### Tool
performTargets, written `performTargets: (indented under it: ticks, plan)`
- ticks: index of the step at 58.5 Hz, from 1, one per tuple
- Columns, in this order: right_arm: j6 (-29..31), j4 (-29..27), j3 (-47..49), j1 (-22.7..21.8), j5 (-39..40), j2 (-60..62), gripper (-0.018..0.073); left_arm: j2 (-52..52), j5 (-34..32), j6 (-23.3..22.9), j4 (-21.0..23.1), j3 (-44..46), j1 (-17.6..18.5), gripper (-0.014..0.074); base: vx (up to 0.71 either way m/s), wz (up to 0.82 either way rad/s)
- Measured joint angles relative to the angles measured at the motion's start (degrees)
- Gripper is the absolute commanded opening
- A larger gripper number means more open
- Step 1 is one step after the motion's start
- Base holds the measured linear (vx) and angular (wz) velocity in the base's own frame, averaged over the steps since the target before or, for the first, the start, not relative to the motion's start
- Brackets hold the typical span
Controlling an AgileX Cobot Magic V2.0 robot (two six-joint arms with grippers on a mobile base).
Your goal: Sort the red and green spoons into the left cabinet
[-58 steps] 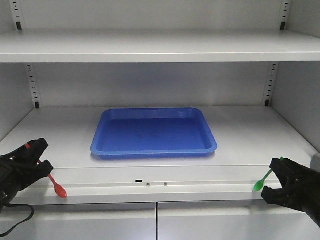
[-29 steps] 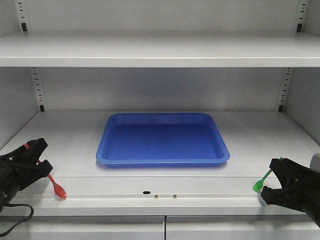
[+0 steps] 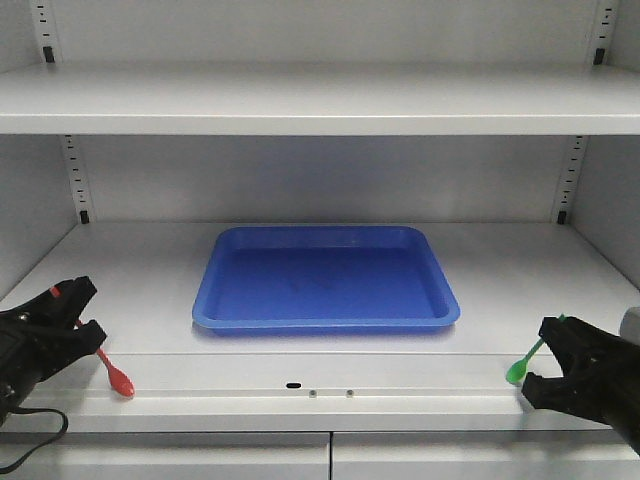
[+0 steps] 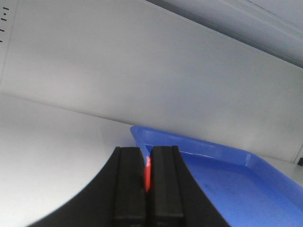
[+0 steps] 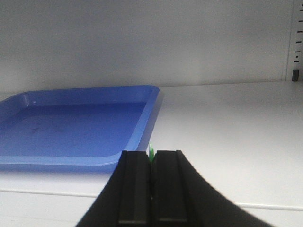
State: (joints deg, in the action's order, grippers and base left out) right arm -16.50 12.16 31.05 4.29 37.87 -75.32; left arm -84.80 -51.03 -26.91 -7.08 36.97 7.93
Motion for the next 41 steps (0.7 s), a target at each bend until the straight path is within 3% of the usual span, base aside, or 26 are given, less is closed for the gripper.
performTargets:
  ticks: [41]
  plan:
    - [0.0, 0.0, 0.0, 0.0, 0.1, 0.0, -0.0006, 0.0, -0.4, 0.0, 0.0, 0.0, 0.0, -0.0003, 0.00, 0.00]
